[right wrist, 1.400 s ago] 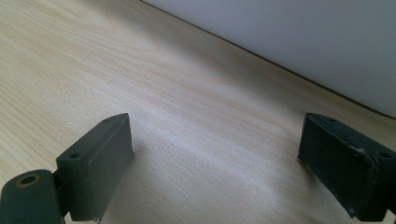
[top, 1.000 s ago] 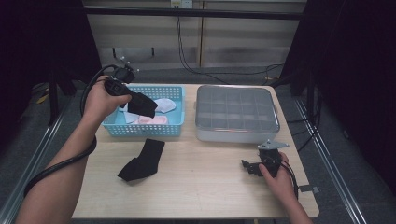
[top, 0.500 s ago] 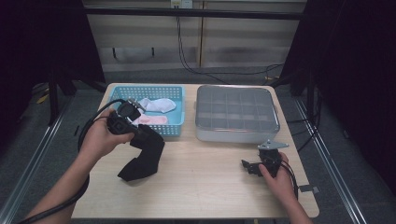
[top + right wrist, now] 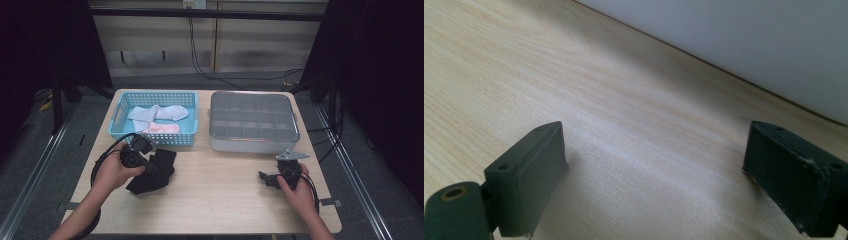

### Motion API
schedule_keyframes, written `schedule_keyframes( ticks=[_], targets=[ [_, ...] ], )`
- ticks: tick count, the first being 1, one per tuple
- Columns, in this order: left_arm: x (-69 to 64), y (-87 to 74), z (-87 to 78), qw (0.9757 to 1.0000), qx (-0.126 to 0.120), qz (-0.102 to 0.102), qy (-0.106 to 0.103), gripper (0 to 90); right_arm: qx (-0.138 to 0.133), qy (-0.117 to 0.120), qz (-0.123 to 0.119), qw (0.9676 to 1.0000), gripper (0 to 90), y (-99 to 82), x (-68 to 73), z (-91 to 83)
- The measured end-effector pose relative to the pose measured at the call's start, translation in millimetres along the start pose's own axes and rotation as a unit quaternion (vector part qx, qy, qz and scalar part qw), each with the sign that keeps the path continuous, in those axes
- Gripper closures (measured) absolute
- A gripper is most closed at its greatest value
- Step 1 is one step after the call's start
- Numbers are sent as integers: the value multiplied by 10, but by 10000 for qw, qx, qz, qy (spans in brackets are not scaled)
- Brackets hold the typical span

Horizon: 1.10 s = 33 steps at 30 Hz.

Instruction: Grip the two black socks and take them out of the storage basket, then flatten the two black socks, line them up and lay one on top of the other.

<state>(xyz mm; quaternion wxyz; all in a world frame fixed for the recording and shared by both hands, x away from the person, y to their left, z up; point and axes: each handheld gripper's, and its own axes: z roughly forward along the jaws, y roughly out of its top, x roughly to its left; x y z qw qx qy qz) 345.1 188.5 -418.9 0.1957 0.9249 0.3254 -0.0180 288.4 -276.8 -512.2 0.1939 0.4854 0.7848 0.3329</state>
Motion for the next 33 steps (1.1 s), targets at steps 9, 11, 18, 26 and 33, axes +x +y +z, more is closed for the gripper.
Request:
schedule_keyframes(
  ticks=[9, 11, 18, 26, 33],
  targets=[
    [36, -163, 35, 9997, 7, -201, -135, 748, -1, -1, 0, 10000, 91, 0, 0, 0],
    [41, -186, 16, 9991, -26, -389, -139, 644, 8, -7, 19, 10000, 91, -1, 4, -2],
    [73, -176, -102, 9979, -108, -628, 104, 369, -6, -21, 18, 10000, 91, -6, 9, -7],
    [89, -55, -129, 9980, -141, -607, 90, 297, -10, -13, 17, 10000, 91, -7, 9, -9],
    [56, 81, -197, 9983, -311, -491, 27, 274, 27, -40, 100, 9999, 91, -9, 23, -16]
  ],
)
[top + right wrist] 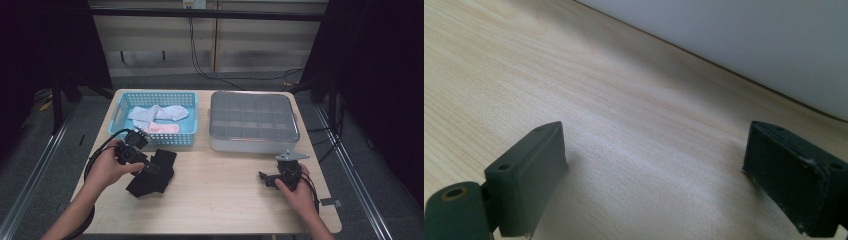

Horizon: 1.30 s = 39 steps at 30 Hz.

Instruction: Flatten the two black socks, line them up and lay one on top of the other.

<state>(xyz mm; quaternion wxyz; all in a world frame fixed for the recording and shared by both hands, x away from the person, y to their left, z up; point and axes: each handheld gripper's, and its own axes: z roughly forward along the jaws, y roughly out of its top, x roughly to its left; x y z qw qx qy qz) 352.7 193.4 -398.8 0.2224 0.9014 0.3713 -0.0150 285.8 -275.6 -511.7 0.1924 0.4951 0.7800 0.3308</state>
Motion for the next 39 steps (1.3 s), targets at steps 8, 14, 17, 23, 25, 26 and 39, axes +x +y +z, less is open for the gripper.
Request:
schedule_keyframes(
  ticks=[8, 14, 17, 23, 25, 26, 39],
  targets=[
    [-51, 158, 10, 10000, -41, 23, -44, 275, 1, -7, 7, 10000, 91, 1, 1, 0],
    [-22, 108, 66, 10000, 0, -20, 94, 284, -24, -33, -11, 10000, 94, -6, 8, -4],
    [19, 54, 87, 9995, 128, 29, 275, 320, 63, -35, 14, 10000, 122, -2, 23, -33],
    [91, -56, 167, 9995, 76, -31, 294, 425, 96, 211, -146, 9996, 126, 38, 95, -88],
    [94, -77, 187, 9999, 33, -26, 155, 516, 120, 299, -200, 9993, 131, 55, 145, -94],
    [87, -82, 195, 10000, 27, -42, 78, 538, 105, 336, -239, 9991, 133, 63, 168, -92],
    [-486, 135, 252, 9926, 148, 1195, -166, 847, 269, 889, -1003, 9906, 168, 292, 645, -36]
  ],
)
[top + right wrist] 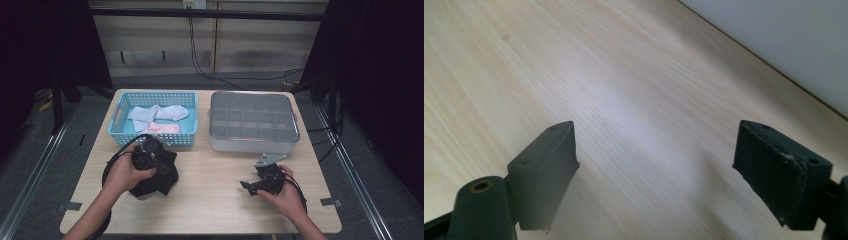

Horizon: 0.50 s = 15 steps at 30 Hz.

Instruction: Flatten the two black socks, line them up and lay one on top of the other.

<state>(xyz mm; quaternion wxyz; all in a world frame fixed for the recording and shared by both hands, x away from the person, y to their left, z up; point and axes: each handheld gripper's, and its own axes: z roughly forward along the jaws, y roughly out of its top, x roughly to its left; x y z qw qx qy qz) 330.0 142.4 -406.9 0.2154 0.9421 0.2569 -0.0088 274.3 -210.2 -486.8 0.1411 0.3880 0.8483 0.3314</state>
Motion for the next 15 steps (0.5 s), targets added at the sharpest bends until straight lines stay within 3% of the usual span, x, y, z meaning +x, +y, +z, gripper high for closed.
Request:
schedule_keyframes(
  ticks=[6, 9, 12, 15],
  targets=[
    [-236, 147, 225, 9989, 66, 438, -164, 847, -11, 184, -149, 9997, 176, 153, 112, 64],
    [-311, 194, 339, 9984, 50, 491, -290, 847, -11, 284, -174, 9994, 195, 224, 163, 96],
    [-393, 236, 435, 9970, 138, 684, -324, 846, -25, 364, -249, 9990, 199, 304, 221, 130],
    [-401, 245, 488, 9966, 197, 703, -394, 814, -83, 445, -260, 9986, 210, 385, 265, 154]
  ],
)
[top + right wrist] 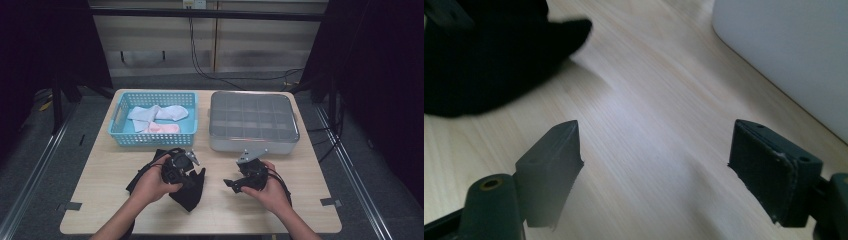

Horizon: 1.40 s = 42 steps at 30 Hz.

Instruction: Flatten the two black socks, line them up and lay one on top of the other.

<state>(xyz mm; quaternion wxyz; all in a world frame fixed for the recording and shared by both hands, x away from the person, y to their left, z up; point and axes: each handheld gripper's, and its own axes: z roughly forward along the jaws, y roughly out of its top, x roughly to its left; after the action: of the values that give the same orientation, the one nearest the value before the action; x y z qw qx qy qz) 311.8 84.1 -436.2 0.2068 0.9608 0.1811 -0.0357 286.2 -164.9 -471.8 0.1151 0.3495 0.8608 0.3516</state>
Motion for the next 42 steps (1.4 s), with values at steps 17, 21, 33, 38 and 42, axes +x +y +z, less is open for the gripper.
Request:
schedule_keyframes(
  ticks=[17, 21, 33, 38, 42],
  targets=[
    [372, 101, -145, 9915, -443, -1195, -275, 618, 201, 335, -174, 9991, 266, 199, 148, 243],
    [421, 204, 18, 9899, -118, -1343, -442, 659, 176, 439, -191, 9987, 272, 230, 187, 285],
    [440, 255, -25, 9931, 271, -1092, -343, 896, 151, 730, -287, 9968, 312, 288, 257, 382],
    [381, 319, -163, 9956, 163, -853, -347, 896, 122, 841, -238, 9961, 315, 335, 281, 400],
    [313, 388, -261, 9974, 73, -638, -330, 897, -15, 916, -260, 9955, 314, 409, 292, 379]
  ],
)
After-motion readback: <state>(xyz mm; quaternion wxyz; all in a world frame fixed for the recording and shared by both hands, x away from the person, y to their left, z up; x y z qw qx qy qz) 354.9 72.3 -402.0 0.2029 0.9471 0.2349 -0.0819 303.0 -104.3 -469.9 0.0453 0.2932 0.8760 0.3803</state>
